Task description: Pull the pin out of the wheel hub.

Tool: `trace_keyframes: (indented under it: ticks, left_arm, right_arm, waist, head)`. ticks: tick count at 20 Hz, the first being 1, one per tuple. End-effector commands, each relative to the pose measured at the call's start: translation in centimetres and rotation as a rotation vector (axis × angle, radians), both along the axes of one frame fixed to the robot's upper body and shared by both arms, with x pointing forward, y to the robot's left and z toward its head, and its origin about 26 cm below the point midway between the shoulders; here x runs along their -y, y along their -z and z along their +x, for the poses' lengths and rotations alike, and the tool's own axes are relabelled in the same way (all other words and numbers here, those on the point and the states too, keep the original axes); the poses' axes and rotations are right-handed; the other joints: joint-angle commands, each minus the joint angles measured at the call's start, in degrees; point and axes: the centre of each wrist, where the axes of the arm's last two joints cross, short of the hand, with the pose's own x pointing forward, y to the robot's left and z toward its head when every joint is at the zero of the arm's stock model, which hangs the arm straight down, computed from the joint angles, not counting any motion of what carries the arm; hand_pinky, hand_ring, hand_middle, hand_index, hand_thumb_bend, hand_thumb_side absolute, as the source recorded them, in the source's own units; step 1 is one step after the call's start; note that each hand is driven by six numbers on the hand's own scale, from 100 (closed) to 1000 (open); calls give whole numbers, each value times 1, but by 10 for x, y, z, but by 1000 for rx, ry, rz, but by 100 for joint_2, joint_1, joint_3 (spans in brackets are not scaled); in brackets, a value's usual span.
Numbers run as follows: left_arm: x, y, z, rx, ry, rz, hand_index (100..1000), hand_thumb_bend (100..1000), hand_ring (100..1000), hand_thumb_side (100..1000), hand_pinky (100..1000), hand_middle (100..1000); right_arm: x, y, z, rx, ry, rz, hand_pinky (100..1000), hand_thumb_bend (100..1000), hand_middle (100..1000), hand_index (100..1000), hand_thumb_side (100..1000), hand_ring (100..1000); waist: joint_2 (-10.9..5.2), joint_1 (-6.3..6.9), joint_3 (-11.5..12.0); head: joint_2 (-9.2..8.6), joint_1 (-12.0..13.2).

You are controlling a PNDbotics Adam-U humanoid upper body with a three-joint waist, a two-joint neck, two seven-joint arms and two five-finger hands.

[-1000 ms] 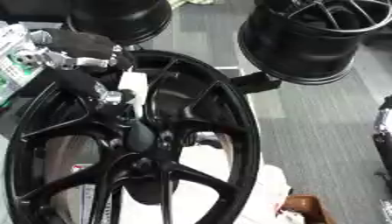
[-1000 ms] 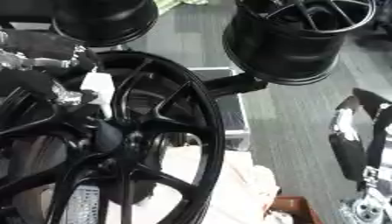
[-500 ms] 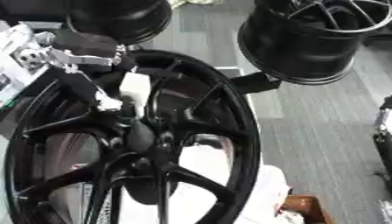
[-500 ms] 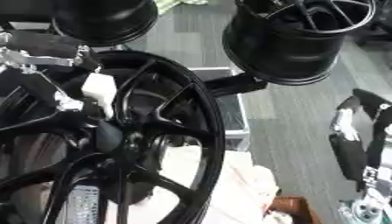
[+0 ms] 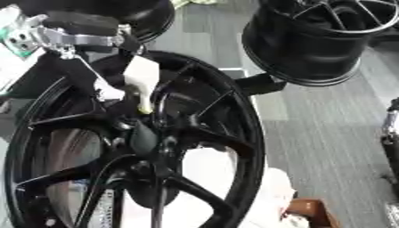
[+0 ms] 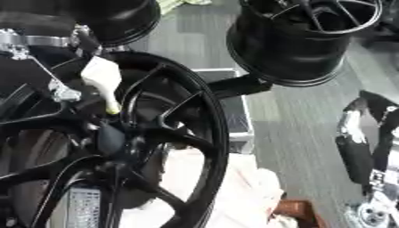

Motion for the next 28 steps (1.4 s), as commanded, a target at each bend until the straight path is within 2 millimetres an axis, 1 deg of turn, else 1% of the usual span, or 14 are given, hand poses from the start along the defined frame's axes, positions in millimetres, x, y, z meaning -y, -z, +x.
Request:
trace_keyframes:
  ticks: [1,2,4,6,8,11,13,15,17,19,20,25,28]
  left_arm:
    - [-10,-40,-17,61,27,-67,305,100,403,244,493,224]
    - [-13,-48,-20,62,23,-106,306,100,402,246,492,223]
    - [-26,-64,-27,68,-1,-188,307,100,402,250,491,224]
    - [-47,-75,-31,69,-56,-261,312,100,405,255,491,226]
    - [-77,-82,-32,72,-146,-325,316,100,409,261,492,229]
    - [-134,-82,-33,83,-337,-421,323,100,414,268,500,233]
    - [-174,-76,-35,95,-478,-478,325,100,415,275,504,232]
    - [-209,-66,-38,94,-599,-527,326,100,415,279,505,231]
    - [-240,-56,-43,88,-703,-566,329,100,416,283,507,232]
    - [-265,-44,-48,85,-790,-598,342,100,423,284,520,239]
    - [-274,-39,-51,87,-823,-605,344,100,428,283,533,242]
    - [-311,-12,-63,101,-985,-613,357,100,437,273,530,254]
    - [-325,11,-63,100,-1082,-601,388,100,448,267,537,281]
  right_arm:
    - [3,-6,-1,22,5,-7,873,100,588,720,551,782]
    - [4,-6,-2,23,6,-8,873,100,588,720,550,782]
    - [5,-6,-2,25,11,-11,873,100,588,720,547,782]
    - [6,-6,-2,27,20,-16,873,100,588,720,543,782]
    - [8,-6,-3,31,29,-22,873,100,588,720,538,782]
    - [11,-7,-3,37,46,-29,873,100,589,720,536,781]
    - [12,-7,-3,40,53,-31,873,100,589,720,535,781]
    - [12,-7,-3,42,56,-32,873,100,589,720,532,782]
    - [13,-7,-3,45,59,-32,873,100,589,720,531,782]
    - [13,-7,-4,45,61,-31,873,100,589,720,531,782]
    - [13,-7,-4,45,61,-30,873,100,589,720,529,782]
    - [13,-7,-4,49,64,-26,873,100,589,720,527,782]
    - [13,-7,-3,51,62,-20,873,100,588,720,527,782]
  waist:
    - [-108,-2,3]
    - [-111,-2,9]
    - [-120,3,27]
    - [-129,13,53]
    - [-138,25,83]
    - [-149,45,142]
    - [-153,47,171]
    - [-157,34,192]
    - [-162,16,206]
    - [-167,-7,220]
    - [-168,-18,224]
    - [-182,-65,235]
    - [-194,-82,227]
  head:
    - [2,-15]
    - [2,-19]
    - [4,-36]
    - [3,-58]
    - [0,-93]
    - [-5,-131]
    - [-12,-138]
    - [-24,-149]
    - [-33,-154]
    - [-40,-164]
    - [-43,-167]
    - [-76,-180]
    - [-84,-167]
